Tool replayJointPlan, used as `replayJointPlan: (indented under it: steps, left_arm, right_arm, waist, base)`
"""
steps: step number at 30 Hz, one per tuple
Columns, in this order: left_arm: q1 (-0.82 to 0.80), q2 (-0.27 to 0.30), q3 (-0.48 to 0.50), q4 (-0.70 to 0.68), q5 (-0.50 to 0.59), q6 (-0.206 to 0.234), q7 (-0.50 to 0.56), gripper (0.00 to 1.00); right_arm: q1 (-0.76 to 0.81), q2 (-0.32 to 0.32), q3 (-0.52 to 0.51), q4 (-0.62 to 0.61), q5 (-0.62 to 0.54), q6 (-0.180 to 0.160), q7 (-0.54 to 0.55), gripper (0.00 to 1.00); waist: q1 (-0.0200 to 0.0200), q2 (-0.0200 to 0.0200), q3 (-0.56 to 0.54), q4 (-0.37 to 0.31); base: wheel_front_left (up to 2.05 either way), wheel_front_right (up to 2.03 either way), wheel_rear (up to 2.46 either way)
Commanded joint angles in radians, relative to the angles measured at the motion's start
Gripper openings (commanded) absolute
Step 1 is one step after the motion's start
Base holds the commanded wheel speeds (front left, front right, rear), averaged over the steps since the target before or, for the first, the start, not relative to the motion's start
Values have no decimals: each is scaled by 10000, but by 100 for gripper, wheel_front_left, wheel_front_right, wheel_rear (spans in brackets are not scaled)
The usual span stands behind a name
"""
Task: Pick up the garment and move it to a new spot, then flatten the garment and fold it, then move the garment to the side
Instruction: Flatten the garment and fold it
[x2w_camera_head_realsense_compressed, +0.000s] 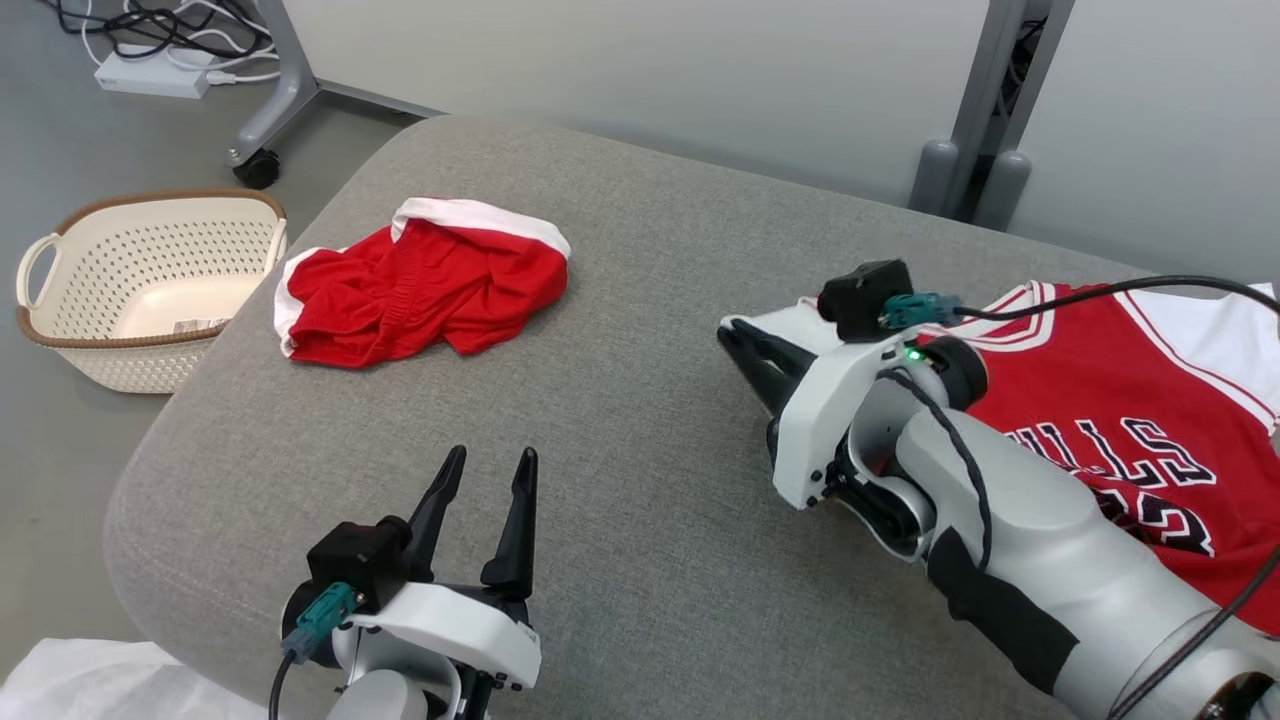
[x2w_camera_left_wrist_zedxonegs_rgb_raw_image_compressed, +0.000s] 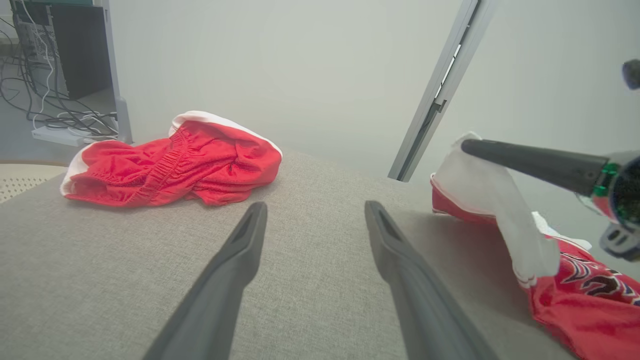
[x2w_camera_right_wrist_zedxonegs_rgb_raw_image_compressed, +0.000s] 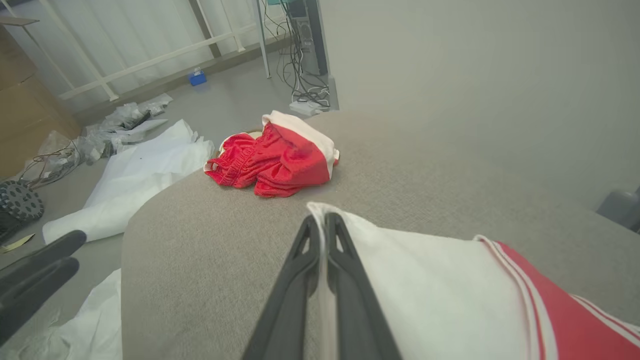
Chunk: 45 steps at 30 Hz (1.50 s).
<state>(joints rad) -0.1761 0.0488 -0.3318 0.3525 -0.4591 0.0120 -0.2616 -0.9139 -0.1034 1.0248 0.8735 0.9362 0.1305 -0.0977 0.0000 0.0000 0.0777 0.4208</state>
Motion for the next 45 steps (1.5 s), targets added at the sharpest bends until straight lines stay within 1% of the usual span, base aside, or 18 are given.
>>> replayJointPlan:
  steps: [1,6,10,13,14,15,17,19,21,23,24,28,30,34,36,38,41,45]
  left_arm:
    - [-224,33,9,-29,-24,68,-26,100]
    - [-155,30,213,30,120,114,-26,100]
    - [-108,35,449,82,224,51,-26,100]
    - [-72,29,646,113,320,8,-26,100]
    - [-72,29,646,113,320,8,-26,100]
    - [-48,35,800,143,402,-9,-26,100]
    - [17,33,962,175,465,-27,-28,100]
    - [73,36,1145,176,528,-36,-26,100]
    - [92,33,1251,166,569,-33,-26,100]
    - [157,35,1412,144,613,-33,-26,100]
    - [173,30,1477,128,620,-32,-26,100]
    - [157,35,1768,-16,622,60,-26,100]
    - [207,32,1905,-76,715,75,-26,100]
    - [328,45,2229,-130,843,155,-26,100]
    - [402,24,2361,-216,819,185,-26,100]
    - [521,33,2472,-237,801,218,-26,100]
    - [642,35,2576,-206,870,195,-26,100]
    - [613,36,2639,-111,1009,107,-26,100]
  right_arm:
    - [87,-45,299,4,292,5,102,100]
    - [-3,-371,1458,-272,1070,4,555,100]
    - [-273,-658,2007,-622,1467,5,308,100]
    - [-386,-927,2195,-789,1658,4,-158,100]
    - [-386,-927,2195,-789,1658,4,-158,100]
    - [-500,-1116,2233,-877,1738,4,-656,100]
    - [-555,-1319,2207,-944,1775,4,-1161,100]
    - [-458,-1595,2050,-1073,1812,4,-1494,100]
    - [-384,-1786,1946,-1125,1713,4,-1598,100]
    - [-180,-2268,1261,-1206,1522,2,-1697,100]
    - [-45,-2478,652,-1418,1316,2,-1699,100]
    - [1662,-3218,-1906,-2243,198,5,-1682,100]
    - [2570,-3383,-3372,-2674,-406,4,-1687,100]
    - [4809,-3093,-6078,-3938,-1415,7,-1687,100]
    - [5784,-2646,-7226,-4470,-1955,8,-1688,100]
    - [6630,-2128,-8078,-4932,-2391,10,-1688,100]
    - [7479,-1520,-8682,-5333,-2868,11,-1689,100]
    - [8011,-1106,-8798,-5450,-3018,11,-1689,100]
  waist:
    - [0,0,27,29]
    - [0,0,-118,-257]
    - [0,0,-332,-733]
    - [0,0,-508,-1201]
    - [0,0,-508,-1201]
    - [0,0,-619,-1556]
    - [0,0,-740,-1942]
    - [0,0,-852,-2332]
    - [0,0,-905,-2534]
    - [0,0,-961,-2863]
    - [0,0,-950,-3004]
    - [0,0,-916,-3528]
    - [0,0,-901,-3770]
    - [0,0,-892,-4173]
    - [0,0,-877,-4374]
    - [0,0,-874,-4531]
    - [0,0,-843,-4686]
    - [0,0,-786,-4788]
  base:
    - [0,0,0]
    - [0,0,0]
    - [0,0,0]
    - [0,0,0]
    - [0,0,0]
    - [0,0,0]
    - [0,0,0]
    - [0,0,0]
    - [0,0,0]
    - [0,0,0]
    - [0,0,0]
    - [0,0,0]
    - [0,0,0]
    - [0,0,0]
    - [0,0,0]
    - [0,0,0]
    - [0,0,0]
    - [0,0,0]
